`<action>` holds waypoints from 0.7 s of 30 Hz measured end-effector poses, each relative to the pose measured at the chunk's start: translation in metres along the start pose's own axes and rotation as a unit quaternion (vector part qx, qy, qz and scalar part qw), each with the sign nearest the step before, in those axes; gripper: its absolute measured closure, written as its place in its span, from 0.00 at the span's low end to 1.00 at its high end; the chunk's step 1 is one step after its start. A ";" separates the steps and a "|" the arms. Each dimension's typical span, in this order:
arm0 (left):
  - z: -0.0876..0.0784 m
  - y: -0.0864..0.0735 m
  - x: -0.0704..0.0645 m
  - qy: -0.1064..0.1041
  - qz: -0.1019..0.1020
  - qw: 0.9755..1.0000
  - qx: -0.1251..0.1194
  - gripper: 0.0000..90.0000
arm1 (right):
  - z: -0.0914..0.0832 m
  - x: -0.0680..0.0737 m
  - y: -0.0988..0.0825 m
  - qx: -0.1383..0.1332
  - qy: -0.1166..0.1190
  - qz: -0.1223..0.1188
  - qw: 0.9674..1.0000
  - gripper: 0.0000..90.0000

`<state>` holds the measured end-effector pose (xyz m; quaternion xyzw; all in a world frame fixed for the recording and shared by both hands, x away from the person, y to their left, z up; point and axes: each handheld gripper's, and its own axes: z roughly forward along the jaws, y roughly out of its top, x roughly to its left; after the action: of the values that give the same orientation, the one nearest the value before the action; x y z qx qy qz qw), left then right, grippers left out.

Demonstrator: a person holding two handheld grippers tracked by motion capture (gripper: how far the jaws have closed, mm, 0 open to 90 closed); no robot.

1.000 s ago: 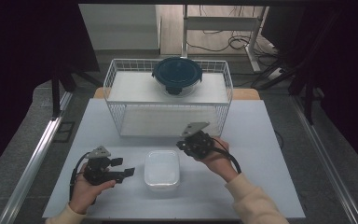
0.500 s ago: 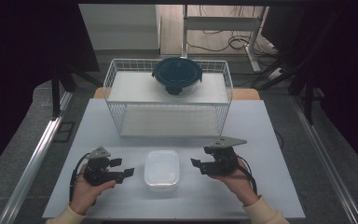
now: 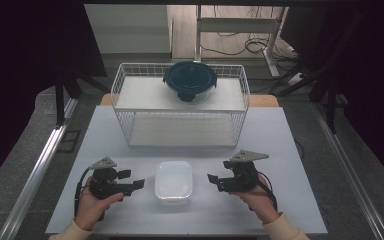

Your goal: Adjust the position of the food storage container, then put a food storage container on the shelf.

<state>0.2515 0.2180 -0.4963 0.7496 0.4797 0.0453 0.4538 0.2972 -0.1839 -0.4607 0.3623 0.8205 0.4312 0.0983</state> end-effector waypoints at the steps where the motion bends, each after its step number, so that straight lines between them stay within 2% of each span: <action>1: 0.000 0.000 0.000 0.001 -0.001 1.000 0.000 0.27 | 0.000 0.000 0.000 -0.001 0.001 0.003 1.000 0.24; 9: 0.000 -0.001 -0.002 0.001 0.000 1.000 -0.001 0.26 | -0.001 0.000 0.002 -0.002 0.019 0.016 1.000 0.24; 14: -0.001 0.000 -0.003 -0.003 -0.006 1.000 -0.008 0.25 | -0.001 0.000 0.005 -0.005 0.029 0.031 0.999 0.24; 15: -0.001 0.001 -0.003 -0.003 -0.006 1.000 -0.008 0.24 | -0.001 0.000 0.005 -0.007 0.038 0.038 0.999 0.25; 17: 0.000 0.001 -0.003 -0.004 -0.011 1.000 -0.008 0.24 | 0.000 0.000 0.005 -0.004 0.047 0.051 0.998 0.25; 21: 0.001 0.002 -0.004 -0.008 -0.022 1.000 -0.006 0.24 | 0.003 0.003 0.004 -0.001 0.055 0.060 0.997 0.26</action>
<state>0.2515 0.2140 -0.4937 0.7366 0.4922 0.0322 0.4627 0.2984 -0.1785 -0.4586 0.3866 0.8007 0.4568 0.0270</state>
